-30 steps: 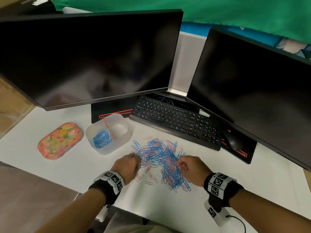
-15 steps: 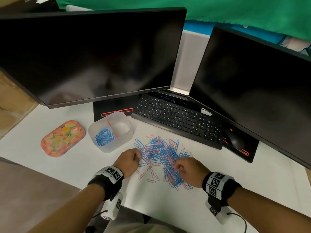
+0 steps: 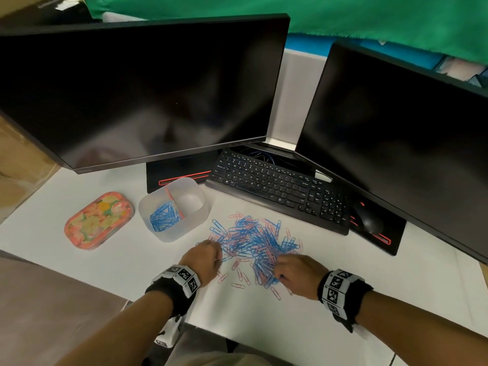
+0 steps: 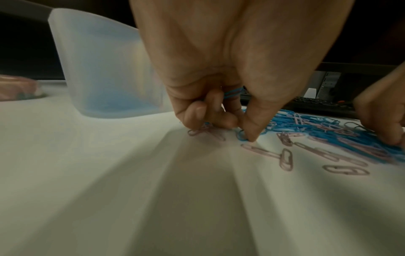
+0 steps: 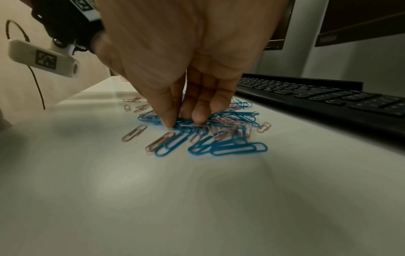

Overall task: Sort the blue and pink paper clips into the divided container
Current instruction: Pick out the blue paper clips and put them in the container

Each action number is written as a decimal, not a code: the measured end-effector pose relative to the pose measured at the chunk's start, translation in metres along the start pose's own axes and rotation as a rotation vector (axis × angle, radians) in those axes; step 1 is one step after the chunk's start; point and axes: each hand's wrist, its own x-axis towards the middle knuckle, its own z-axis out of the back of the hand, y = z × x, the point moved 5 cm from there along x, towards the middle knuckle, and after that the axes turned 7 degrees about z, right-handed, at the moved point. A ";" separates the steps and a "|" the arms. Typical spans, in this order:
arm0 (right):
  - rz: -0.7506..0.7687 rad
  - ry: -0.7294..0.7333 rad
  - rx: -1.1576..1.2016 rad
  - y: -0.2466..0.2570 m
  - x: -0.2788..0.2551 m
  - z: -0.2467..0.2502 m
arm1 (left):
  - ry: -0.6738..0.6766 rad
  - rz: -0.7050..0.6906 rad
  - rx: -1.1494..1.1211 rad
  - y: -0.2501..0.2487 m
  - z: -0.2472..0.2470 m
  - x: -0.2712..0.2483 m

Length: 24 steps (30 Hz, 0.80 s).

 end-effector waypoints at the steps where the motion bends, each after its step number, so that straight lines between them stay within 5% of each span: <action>1: 0.008 -0.023 0.005 0.000 0.001 0.002 | 0.008 -0.007 -0.010 -0.001 0.001 -0.001; 10: 0.114 -0.050 -0.131 -0.003 0.000 0.000 | -0.056 -0.012 -0.290 -0.001 0.006 -0.007; 24: 0.099 -0.135 -0.183 -0.003 0.008 0.002 | 0.170 0.245 -1.050 -0.014 0.012 -0.001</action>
